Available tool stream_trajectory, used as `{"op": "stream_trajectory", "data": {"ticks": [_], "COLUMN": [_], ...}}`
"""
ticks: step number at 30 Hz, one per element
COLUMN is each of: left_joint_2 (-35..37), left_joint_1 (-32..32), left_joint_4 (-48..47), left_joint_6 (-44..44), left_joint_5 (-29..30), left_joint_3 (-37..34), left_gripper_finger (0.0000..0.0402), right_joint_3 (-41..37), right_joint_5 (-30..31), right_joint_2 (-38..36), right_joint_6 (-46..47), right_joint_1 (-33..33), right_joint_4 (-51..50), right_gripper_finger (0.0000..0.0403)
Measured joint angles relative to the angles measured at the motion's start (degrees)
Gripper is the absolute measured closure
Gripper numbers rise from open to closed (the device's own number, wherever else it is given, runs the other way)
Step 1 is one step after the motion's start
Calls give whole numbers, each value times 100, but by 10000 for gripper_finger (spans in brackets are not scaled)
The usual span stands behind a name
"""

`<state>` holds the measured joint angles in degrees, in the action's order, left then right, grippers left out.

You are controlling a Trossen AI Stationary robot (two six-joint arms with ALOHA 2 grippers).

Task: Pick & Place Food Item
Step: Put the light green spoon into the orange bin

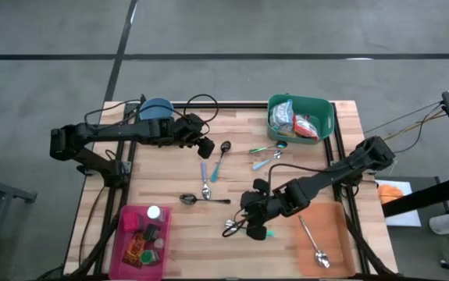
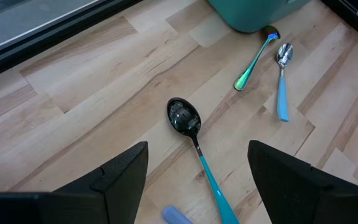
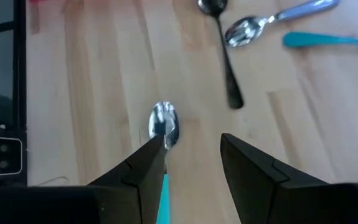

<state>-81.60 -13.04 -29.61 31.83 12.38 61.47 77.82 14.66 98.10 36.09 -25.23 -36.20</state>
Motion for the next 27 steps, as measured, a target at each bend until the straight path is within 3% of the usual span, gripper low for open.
{"op": "stream_trajectory", "data": {"ticks": [8,16,27], "left_joint_2": [0,0,0], "left_joint_1": [0,2,1], "left_joint_4": [0,0,0], "left_joint_6": [0,0,-1], "left_joint_5": [0,0,-2], "left_joint_3": [0,0,0], "left_gripper_finger": [122,122,122], "right_joint_3": [-935,-1420,-511], "right_joint_5": [-418,-424,-731], "right_joint_2": [4,27,1183], "right_joint_6": [435,735,653], "right_joint_1": [-30,-196,-238], "right_joint_4": [1295,2174,1549], "right_gripper_finger": [248,248,248]}}
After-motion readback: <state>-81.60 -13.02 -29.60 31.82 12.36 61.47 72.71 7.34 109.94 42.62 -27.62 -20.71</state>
